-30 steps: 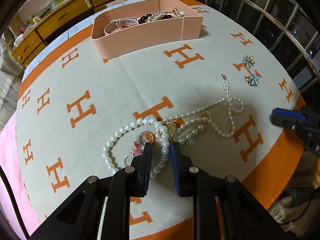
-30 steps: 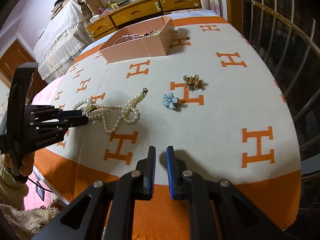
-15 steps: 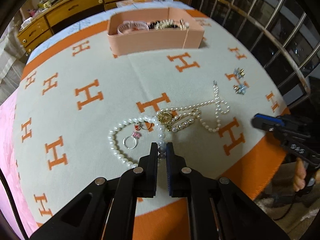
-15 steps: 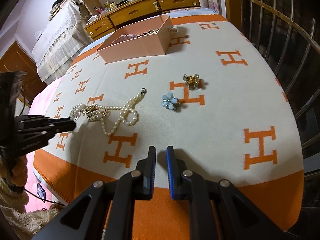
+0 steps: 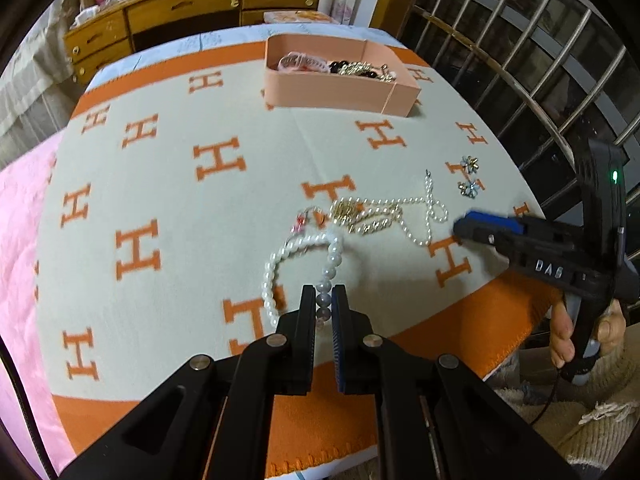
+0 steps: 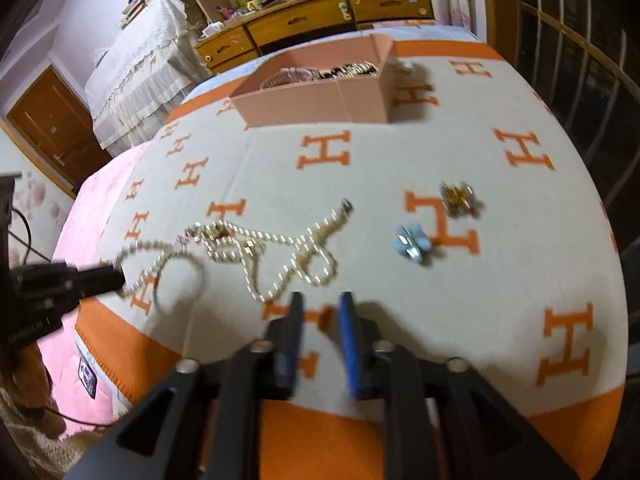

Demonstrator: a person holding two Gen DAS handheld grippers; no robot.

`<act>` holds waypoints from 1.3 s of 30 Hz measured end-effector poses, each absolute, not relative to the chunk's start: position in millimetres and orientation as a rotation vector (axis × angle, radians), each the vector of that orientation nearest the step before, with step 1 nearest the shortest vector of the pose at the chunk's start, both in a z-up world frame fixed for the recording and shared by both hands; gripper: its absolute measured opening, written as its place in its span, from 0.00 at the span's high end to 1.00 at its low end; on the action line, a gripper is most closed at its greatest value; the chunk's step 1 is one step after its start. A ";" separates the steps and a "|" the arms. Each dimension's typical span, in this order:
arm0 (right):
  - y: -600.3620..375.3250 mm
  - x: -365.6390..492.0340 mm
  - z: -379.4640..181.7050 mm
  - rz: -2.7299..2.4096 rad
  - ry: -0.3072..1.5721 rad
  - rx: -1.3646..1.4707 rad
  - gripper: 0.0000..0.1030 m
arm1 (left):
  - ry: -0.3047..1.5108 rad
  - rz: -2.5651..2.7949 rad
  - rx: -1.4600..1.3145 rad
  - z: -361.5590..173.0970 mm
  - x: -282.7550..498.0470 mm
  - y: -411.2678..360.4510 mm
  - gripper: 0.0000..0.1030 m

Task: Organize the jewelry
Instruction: 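Lift the pearl necklace with the left gripper, pulling it from the tangle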

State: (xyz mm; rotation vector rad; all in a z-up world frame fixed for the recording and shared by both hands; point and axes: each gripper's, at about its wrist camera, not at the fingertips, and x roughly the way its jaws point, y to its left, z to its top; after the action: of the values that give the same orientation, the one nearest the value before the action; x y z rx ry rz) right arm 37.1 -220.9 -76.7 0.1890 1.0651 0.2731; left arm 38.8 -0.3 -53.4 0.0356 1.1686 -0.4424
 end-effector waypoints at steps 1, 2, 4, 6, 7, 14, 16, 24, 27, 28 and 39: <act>-219.3 39.4 -75.0 0.269 1.055 0.182 0.60 | 1.169 -0.444 0.030 -54.6 37.7 1.5 0.95; -217.0 42.6 -73.7 0.265 1.049 0.172 0.60 | 1.169 -0.445 0.023 -55.4 36.8 3.5 0.95; -212.2 50.2 -73.2 0.260 1.048 0.158 0.60 | 1.167 -0.448 0.012 -56.5 36.0 5.6 0.95; -209.0 56.4 -74.5 0.248 1.050 0.150 0.60 | 1.165 -0.451 0.003 -56.4 35.7 7.8 0.95; -206.9 59.6 -75.5 0.245 1.051 0.147 0.60 | 1.162 -0.453 -0.002 -56.9 35.7 9.4 0.95; -192.8 70.8 -83.5 0.224 1.070 0.140 0.60 | 1.157 -0.464 -0.044 -59.9 37.7 20.2 0.95; -192.4 73.8 -83.4 0.210 1.073 0.151 0.60 | 1.157 -0.467 -0.055 -60.8 38.0 22.4 0.95; -177.6 77.1 -84.1 0.078 1.049 0.042 0.79 | 1.151 -0.487 -0.084 -64.5 40.4 30.2 0.95; -173.6 75.3 -85.5 0.051 1.034 -0.019 0.86 | 1.153 -0.492 -0.092 -65.6 41.0 33.0 0.95; -174.1 74.7 -85.5 0.047 1.031 -0.025 0.90 | 1.152 -0.493 -0.094 -65.7 41.0 33.6 0.95; -203.2 69.7 -47.9 0.189 0.976 0.208 1.00 | 1.087 -0.463 -0.091 -37.3 43.3 43.6 0.95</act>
State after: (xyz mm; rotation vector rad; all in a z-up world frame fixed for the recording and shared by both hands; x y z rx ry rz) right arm 69.7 -203.2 -47.9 0.2082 0.9760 0.1885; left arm 43.3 43.6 -37.3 -0.0908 1.0872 -0.4634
